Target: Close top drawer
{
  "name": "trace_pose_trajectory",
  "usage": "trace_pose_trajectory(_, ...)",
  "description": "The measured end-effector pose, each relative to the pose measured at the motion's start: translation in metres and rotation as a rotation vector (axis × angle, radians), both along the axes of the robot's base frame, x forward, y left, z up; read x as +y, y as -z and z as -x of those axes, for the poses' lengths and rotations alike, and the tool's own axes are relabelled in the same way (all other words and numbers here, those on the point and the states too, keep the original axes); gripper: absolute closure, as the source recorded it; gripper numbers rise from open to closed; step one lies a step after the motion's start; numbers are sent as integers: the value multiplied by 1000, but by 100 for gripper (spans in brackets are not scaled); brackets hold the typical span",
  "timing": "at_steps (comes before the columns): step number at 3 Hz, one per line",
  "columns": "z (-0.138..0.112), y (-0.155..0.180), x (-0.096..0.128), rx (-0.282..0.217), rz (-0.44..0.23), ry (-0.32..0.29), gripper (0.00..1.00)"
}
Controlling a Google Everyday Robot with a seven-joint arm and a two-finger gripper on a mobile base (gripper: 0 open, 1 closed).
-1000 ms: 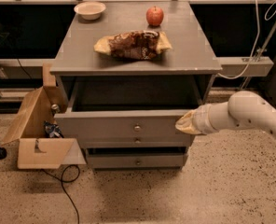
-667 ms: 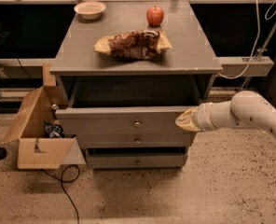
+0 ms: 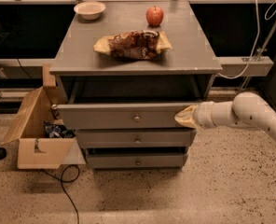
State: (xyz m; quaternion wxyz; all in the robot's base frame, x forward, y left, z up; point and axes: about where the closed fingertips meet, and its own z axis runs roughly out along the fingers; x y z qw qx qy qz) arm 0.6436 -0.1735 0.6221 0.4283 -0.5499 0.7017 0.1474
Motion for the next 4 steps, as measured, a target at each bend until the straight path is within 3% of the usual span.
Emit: trace_pose_trajectory(4, -38, 4, -6, -12, -74, 86, 100)
